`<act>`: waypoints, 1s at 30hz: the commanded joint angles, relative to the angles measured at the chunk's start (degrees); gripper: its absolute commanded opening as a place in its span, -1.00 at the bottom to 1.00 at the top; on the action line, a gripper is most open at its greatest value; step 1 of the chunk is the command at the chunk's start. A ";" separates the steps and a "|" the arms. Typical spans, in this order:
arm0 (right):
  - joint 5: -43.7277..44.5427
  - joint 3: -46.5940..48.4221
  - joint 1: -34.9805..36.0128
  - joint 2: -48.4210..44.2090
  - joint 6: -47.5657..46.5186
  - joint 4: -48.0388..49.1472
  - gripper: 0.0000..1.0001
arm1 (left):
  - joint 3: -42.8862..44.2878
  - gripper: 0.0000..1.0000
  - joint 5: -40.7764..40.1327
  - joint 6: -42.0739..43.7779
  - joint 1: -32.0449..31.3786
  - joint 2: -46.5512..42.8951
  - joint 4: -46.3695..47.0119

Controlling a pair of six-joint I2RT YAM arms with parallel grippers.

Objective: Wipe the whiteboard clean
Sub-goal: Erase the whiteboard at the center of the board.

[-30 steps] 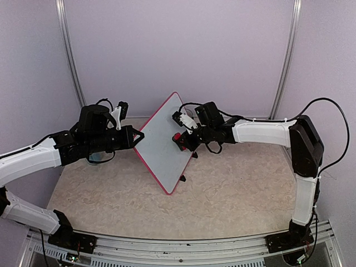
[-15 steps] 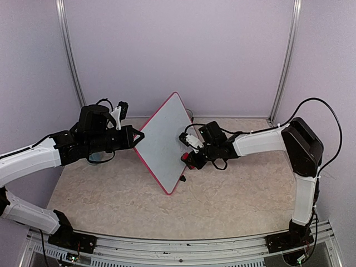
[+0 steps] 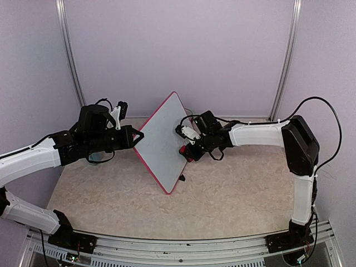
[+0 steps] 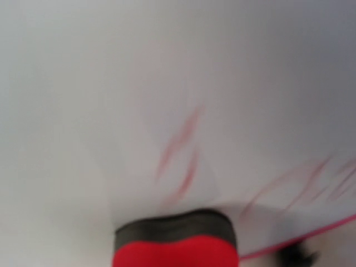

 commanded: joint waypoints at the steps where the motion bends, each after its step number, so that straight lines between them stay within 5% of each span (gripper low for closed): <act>1: 0.13 9.05 0.71 2.05 -1.20 4.53 -0.99 | -1.08 -1.00 5.97 2.69 -1.73 -0.14 -3.84; 19: -1.75 -6.79 0.52 1.09 -0.16 9.72 -1.00 | 0.04 -1.00 7.09 3.14 -1.65 -1.69 -6.15; 30: -4.92 3.88 0.61 -0.48 -0.98 5.85 -0.99 | -1.00 -1.00 7.11 2.71 -1.64 -3.06 -7.24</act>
